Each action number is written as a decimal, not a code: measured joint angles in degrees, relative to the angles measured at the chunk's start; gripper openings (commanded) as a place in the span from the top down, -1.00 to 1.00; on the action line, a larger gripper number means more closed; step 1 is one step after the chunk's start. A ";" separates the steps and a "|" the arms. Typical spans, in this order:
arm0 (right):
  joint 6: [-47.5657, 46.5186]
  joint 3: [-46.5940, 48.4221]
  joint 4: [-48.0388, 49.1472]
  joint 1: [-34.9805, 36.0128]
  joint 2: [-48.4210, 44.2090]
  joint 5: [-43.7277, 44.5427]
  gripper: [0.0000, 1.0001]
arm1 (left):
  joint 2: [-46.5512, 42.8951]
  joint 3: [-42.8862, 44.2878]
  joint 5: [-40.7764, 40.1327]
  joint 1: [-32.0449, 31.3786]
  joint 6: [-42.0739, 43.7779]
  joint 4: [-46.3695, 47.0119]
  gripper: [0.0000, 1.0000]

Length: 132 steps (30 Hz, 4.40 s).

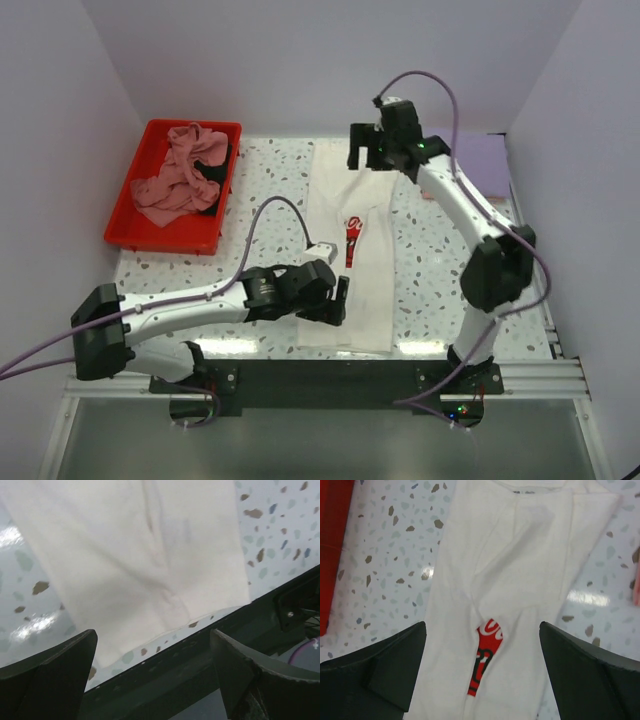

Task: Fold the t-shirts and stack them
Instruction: Fold the tshirt

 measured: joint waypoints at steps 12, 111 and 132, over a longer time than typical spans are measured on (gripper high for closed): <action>12.20 -51.98 4.72 0.00 -33.16 6.67 -0.98 | -12.72 -22.23 1.84 0.02 -6.69 -1.09 -0.59; 18.12 -58.23 -4.02 15.47 -44.50 9.73 1.00 | -10.12 -10.58 -2.38 14.84 7.10 12.04 1.00; 12.81 -49.03 6.78 5.60 -28.37 12.22 1.00 | 15.85 9.27 1.60 29.22 20.00 18.49 1.00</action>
